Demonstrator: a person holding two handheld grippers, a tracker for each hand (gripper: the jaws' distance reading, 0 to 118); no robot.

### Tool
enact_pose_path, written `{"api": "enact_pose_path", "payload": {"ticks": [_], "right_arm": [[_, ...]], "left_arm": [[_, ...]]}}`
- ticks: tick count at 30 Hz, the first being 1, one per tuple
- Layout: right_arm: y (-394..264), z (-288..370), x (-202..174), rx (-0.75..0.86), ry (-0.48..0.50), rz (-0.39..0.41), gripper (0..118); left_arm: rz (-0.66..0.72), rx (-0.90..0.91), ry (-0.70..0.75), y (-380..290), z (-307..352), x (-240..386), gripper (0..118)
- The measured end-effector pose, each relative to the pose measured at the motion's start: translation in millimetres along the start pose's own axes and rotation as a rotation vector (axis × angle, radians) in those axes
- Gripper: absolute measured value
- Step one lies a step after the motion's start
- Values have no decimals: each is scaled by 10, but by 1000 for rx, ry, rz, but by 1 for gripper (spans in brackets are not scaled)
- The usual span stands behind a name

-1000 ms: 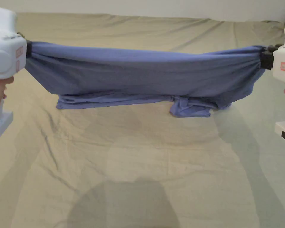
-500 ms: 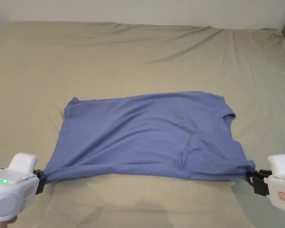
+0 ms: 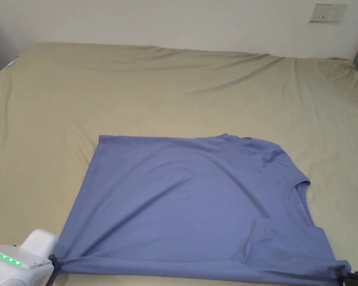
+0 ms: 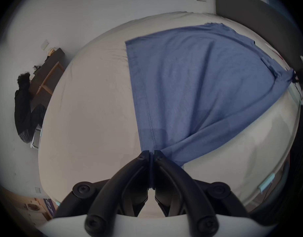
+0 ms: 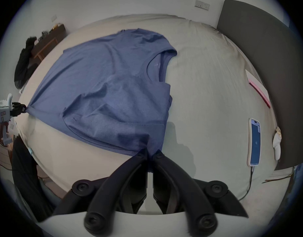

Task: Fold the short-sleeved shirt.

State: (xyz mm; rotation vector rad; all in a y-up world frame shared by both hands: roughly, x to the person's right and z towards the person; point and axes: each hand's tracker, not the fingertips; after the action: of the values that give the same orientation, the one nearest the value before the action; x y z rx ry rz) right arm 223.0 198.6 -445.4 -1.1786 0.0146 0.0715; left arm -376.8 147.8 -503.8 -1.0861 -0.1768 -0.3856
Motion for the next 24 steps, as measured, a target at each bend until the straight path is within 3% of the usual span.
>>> {"api": "enact_pose_path", "payload": {"ticks": [6,12,13,14,15,16,17,20,21,22,23,24], "right_arm": [[-203,-232,-133,-135,-34,20,6],[-227,-333,-327,-85,-105,40,8],[-215,-287,-353,-46,-127,40,14],[-202,-220,-375,-4,-147,27,31],[-192,-155,-387,40,-157,17,71],[-181,-70,-400,100,-140,4,95],[-169,30,-419,165,-128,-12,103],[-116,248,-494,285,-136,-52,102],[-102,295,-524,310,-135,-55,99],[-89,348,-570,330,-133,-49,87],[-76,396,-615,345,-141,-39,60],[-75,422,-660,365,-162,-29,11]], "left_arm": [[-17,-80,-32,-197,-100,149,1],[71,-46,-28,-210,-33,140,2],[103,-1,-7,-212,31,136,2],[134,37,0,-214,113,135,2],[162,67,4,-209,182,131,6],[197,106,12,-208,264,125,16],[232,142,24,-205,355,130,31],[313,238,31,-216,527,138,100],[325,259,45,-227,556,144,115],[330,287,57,-241,593,162,116],[332,307,74,-255,622,178,116],[330,305,85,-268,625,195,116]]}}
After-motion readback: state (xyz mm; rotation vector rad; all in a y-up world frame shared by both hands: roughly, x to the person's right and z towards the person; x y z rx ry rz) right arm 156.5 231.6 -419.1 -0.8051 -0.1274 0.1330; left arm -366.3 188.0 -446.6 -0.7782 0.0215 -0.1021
